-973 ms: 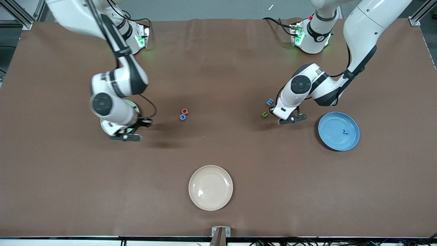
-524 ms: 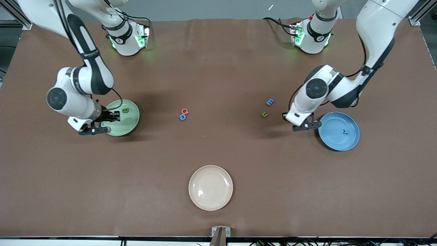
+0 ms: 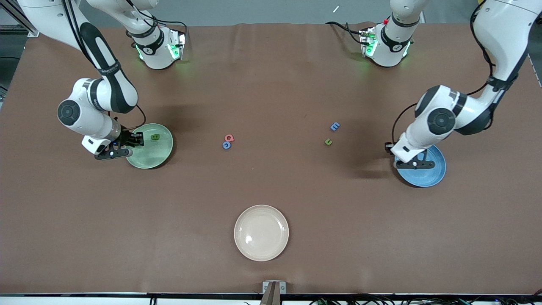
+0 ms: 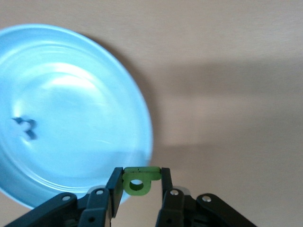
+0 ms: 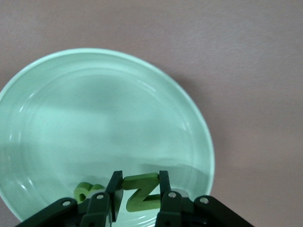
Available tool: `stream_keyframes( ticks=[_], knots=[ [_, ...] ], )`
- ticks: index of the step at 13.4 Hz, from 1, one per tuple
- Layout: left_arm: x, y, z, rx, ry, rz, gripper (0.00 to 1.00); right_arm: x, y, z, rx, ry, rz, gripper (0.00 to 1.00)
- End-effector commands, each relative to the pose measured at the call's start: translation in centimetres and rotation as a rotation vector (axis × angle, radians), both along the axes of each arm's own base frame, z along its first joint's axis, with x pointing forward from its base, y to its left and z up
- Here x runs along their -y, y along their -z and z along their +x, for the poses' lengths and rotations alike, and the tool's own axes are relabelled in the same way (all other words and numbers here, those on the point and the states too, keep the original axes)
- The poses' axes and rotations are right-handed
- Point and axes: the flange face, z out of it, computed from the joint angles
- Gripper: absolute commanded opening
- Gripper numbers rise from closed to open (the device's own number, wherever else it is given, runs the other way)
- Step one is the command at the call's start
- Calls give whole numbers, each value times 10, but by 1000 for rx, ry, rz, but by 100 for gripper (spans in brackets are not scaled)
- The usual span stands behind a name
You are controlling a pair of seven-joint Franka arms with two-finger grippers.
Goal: Sort upper and lower case letters into plates
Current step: 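Release b into the blue plate while the right gripper releases Z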
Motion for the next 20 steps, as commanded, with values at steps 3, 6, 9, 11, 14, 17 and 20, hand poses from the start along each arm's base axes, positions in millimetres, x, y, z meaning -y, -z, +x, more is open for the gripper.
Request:
stream_keyframes(
  ticks=[3, 6, 9, 11, 14, 17, 20],
  knots=[
    [-52, -6, 4, -16, 81, 5, 19, -14, -1, -12, -7, -8, 8, 10],
    [-77, -6, 4, -20, 101, -3, 19, -12, 2, -13, -16, -3, 8, 100],
    [-96, 2, 4, -23, 135, -2, 19, -16, -2, -10, -21, 4, 14, 100],
    [-106, 11, 7, -19, 141, 0, 19, -46, -16, -4, -19, 34, 20, 100],
    [-112, 20, 16, -4, 141, -23, 19, -117, -37, -2, -25, 142, -8, 100],
    [-113, 25, 16, -6, 151, -20, 19, -195, -53, -2, 15, 222, -19, 100],
    [-116, 28, 15, -11, 145, -22, 20, -273, -62, -1, 47, 312, -19, 100]
  ],
)
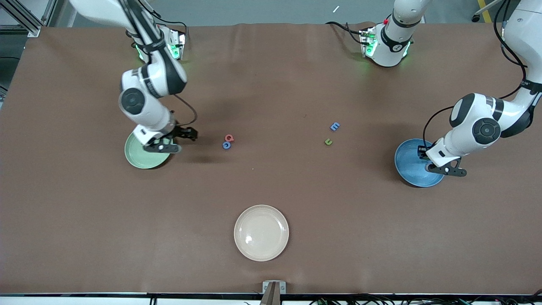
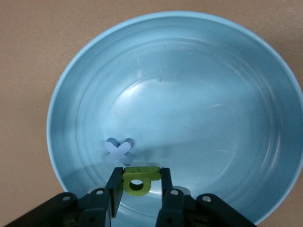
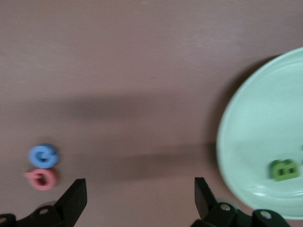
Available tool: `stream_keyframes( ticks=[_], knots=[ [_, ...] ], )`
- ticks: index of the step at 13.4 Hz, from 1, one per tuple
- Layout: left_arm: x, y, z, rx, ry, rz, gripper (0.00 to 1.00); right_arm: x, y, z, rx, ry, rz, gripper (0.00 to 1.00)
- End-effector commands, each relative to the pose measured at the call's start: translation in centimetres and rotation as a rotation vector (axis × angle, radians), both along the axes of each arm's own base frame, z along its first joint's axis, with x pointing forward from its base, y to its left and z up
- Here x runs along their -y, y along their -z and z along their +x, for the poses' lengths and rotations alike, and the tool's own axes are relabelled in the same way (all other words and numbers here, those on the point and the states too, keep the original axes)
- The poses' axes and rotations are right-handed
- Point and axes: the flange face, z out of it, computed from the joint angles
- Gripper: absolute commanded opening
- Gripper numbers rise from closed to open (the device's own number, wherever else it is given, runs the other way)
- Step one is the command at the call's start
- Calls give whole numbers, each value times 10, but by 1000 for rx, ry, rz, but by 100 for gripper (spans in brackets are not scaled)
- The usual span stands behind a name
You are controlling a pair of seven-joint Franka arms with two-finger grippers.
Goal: Sort upper and lower case letters into plates
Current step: 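Release b into the blue plate while the right gripper releases Z, then grasp the blue e with the right gripper while the left gripper reaches n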
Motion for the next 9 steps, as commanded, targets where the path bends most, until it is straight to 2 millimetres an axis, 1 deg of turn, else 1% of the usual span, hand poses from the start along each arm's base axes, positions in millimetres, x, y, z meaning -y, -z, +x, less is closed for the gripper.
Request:
stream_keyframes(
  ticks=[1, 2, 3, 4, 5, 7, 9],
  knots=[
    [-4, 2, 3, 7, 16, 5, 21, -58, 0, 3, 9, 101, -1, 100],
    [-4, 2, 3, 7, 13, 6, 26, -80, 6, 3, 8, 131, -6, 100],
    [-5, 0, 2, 7, 10, 12, 47, -99, 12, 1, 10, 152, -9, 100],
    [-5, -2, 3, 5, 18, 17, 83, -114, 20, -1, 18, 169, -9, 100],
    [-5, -5, 3, 10, 21, 21, 100, -122, 28, -4, 32, 177, -3, 100],
    [-4, -18, 5, 26, 28, 43, 100, -132, 51, -8, 54, 191, 4, 100],
    [11, -32, 6, 7, 46, 64, 100, -136, 68, -12, 61, 206, -2, 100]
  ],
)
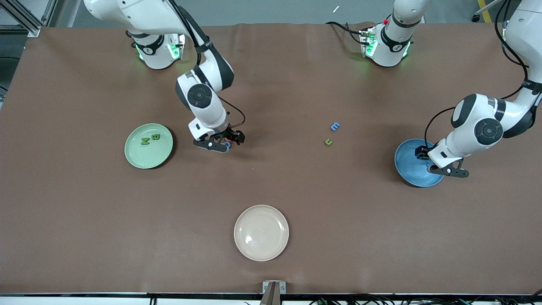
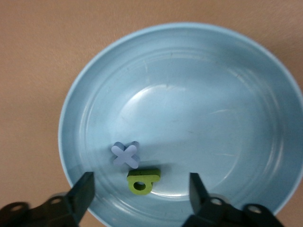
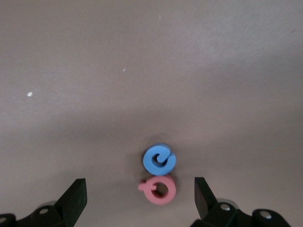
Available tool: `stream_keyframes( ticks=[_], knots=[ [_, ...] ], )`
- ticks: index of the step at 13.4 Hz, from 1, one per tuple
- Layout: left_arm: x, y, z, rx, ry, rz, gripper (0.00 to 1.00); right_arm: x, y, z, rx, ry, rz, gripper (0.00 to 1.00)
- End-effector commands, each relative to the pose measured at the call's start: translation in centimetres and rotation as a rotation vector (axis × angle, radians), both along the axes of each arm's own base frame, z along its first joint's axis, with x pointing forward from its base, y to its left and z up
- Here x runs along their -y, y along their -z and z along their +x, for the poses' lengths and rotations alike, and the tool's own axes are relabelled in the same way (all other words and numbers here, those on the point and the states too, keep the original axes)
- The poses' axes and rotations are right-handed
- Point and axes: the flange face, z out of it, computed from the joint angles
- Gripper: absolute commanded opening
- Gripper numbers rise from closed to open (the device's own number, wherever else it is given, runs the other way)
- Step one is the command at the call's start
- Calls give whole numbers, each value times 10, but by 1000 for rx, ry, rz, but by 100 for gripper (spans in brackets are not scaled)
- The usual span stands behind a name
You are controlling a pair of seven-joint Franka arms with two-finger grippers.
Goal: Sort upper and lower case letters into plates
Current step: 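Grasp the blue e with the right gripper while the left gripper reaches n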
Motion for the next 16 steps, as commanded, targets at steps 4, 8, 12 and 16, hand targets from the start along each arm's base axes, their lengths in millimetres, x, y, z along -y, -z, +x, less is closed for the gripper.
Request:
stream_keyframes(
  ticks=[4, 8, 12, 16],
  knots=[
    [42, -73, 1, -23, -27, 36, 100, -2, 20, 0, 7, 21, -15, 86],
    [100, -124, -15, -76, -83, 7, 100, 1, 27, -3, 6, 20, -20, 59],
    [178, -154, -32, -75, -100, -57, 100, 4, 29, -2, 13, -4, -38, 49],
    [244, -162, -49, -45, -169, -64, 100, 10, 29, 1, 19, -12, -48, 44]
  ],
)
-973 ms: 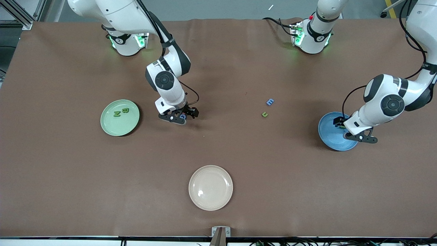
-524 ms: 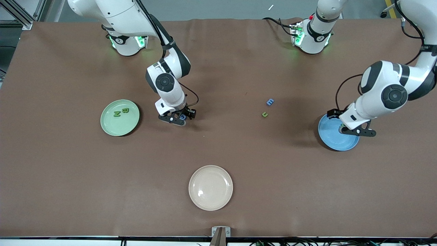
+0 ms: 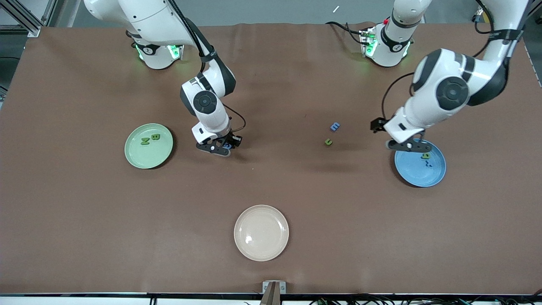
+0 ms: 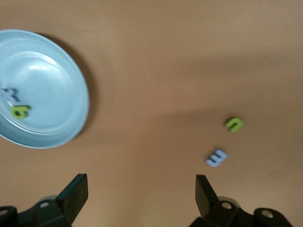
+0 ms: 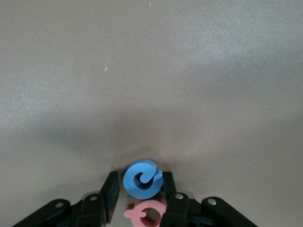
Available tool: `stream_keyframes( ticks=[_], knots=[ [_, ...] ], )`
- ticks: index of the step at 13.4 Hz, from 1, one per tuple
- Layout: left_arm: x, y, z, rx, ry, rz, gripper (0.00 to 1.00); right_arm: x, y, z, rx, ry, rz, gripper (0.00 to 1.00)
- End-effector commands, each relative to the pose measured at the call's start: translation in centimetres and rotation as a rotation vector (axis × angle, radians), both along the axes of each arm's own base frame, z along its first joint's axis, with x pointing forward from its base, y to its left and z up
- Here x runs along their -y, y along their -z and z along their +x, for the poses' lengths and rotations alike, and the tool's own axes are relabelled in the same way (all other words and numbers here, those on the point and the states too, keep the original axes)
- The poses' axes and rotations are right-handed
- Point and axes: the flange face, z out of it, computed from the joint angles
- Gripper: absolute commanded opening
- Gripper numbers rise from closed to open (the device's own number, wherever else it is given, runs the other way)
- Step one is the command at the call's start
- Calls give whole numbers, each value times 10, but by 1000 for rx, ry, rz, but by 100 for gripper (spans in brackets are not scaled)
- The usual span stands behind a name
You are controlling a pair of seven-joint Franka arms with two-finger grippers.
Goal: Sort upper and lower case letters into plates
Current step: 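Grasp the blue e with the right gripper while the left gripper reaches n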
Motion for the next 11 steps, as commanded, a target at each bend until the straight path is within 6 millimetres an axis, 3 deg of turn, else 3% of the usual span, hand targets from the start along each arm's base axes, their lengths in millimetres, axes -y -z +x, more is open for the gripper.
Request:
stream_keyframes(
  ticks=[1, 2, 4, 6, 8, 11],
  knots=[
    [32, -3, -11, 30, -53, -10, 100, 6, 4, 0, 13, 3, -14, 40],
    [58, -2, -20, 45, -46, -24, 100, 7, 4, 0, 13, 4, -14, 30],
    [83, -1, -27, 62, -71, -50, 100, 8, 3, 1, 10, 7, -15, 4],
    [99, 8, -36, 81, -74, -75, 100, 17, -3, 8, 11, 25, -15, 0],
    [102, 18, -39, 89, -72, -107, 100, 28, -22, 16, 0, 29, -20, 0],
    [107, 29, -45, 97, -41, -102, 100, 68, -57, 34, -47, -23, -35, 0]
  ],
)
